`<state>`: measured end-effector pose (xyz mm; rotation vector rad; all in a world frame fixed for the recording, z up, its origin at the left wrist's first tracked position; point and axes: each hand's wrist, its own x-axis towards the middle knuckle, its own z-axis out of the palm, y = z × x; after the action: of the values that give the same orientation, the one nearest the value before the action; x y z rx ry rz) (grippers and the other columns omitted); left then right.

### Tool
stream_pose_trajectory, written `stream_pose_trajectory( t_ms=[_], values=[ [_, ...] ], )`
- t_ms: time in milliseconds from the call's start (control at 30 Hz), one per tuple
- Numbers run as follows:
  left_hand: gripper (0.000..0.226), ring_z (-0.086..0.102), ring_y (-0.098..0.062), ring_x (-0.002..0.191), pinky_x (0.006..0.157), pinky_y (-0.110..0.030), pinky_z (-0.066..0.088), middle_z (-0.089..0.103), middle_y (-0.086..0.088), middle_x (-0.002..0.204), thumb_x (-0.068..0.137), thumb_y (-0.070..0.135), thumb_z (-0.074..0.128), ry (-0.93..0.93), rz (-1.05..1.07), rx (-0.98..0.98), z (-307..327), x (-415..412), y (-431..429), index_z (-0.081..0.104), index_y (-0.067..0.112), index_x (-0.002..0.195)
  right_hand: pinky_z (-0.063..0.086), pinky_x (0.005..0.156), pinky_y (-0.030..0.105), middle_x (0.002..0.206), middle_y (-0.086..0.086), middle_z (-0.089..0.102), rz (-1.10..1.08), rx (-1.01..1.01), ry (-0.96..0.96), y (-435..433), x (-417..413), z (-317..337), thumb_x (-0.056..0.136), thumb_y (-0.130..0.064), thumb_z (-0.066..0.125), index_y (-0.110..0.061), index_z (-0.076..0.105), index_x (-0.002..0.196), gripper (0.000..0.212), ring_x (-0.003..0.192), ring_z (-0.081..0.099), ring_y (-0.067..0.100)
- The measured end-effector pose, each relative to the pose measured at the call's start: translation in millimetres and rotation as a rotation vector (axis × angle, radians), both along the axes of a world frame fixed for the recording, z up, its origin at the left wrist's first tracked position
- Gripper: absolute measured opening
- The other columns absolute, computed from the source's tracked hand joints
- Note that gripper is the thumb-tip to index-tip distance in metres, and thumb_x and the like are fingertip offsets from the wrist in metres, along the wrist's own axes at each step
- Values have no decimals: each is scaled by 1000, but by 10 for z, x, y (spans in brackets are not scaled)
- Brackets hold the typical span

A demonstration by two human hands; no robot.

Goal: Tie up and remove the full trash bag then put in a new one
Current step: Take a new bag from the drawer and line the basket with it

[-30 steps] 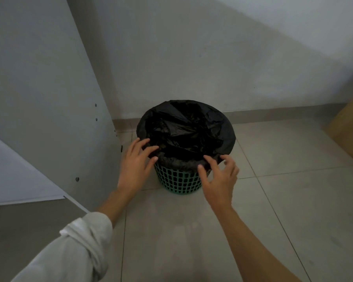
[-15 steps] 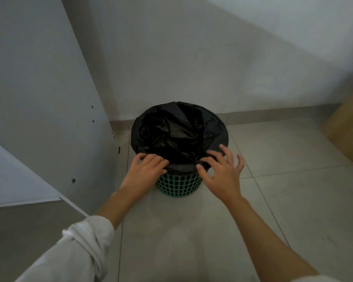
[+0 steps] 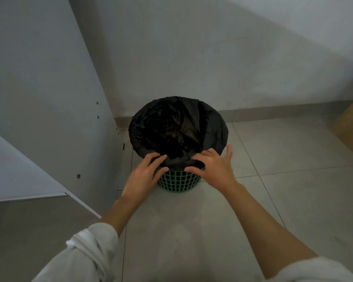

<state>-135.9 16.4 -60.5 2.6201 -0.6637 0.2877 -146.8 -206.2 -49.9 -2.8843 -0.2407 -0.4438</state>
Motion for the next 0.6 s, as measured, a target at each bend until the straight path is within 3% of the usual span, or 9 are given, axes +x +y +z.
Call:
stream_pose_trajectory(
  t_ms=[100,167,267,367,467,533,600],
  values=[
    [69,57,-20,113,82,-34,51,49,-2,135,89,65,28,24,85,-90,-32,-19,-36,54,15,130,11,108,57,69,-11,65,-15,-30,-89,122,-11,-49,75,-72,39,-27,69,74,54,78,63,12],
    [61,39,-15,132,101,-31,38,34,3,149,93,57,32,113,176,-216,-41,-10,-39,45,18,138,14,108,57,62,-11,63,-3,25,-130,292,-37,-117,75,-69,44,-26,67,71,49,70,64,11],
    [54,19,-16,143,112,-31,25,11,4,158,97,41,33,172,247,-338,-33,68,-29,30,17,146,0,113,55,77,-11,69,72,222,-113,509,-129,-120,75,-66,49,-27,68,91,46,85,66,8],
    [58,11,-23,145,116,-45,21,7,-3,158,97,39,38,154,356,-433,10,115,-41,23,18,148,10,114,56,105,-8,68,-48,438,-330,458,-262,-97,82,-50,56,-22,67,103,37,110,57,9],
    [49,27,-28,136,108,-46,28,33,-6,148,96,45,38,-60,353,-325,79,-25,-188,42,19,138,38,102,48,119,2,58,-546,861,-406,228,-329,-98,89,-32,55,-16,57,113,29,115,50,18],
    [49,38,-19,129,105,-39,26,49,0,137,95,49,35,-156,166,-117,31,-147,-341,50,21,132,41,99,37,126,6,48,-815,1315,-188,103,-325,-85,92,-30,54,-18,47,122,33,118,46,21],
    [48,49,-13,121,105,-36,25,60,5,125,94,50,34,-192,40,59,-70,-227,-472,56,22,127,45,96,38,123,8,47,-844,1757,57,31,-296,-67,95,-32,52,-23,40,127,36,112,50,22]
  ],
)
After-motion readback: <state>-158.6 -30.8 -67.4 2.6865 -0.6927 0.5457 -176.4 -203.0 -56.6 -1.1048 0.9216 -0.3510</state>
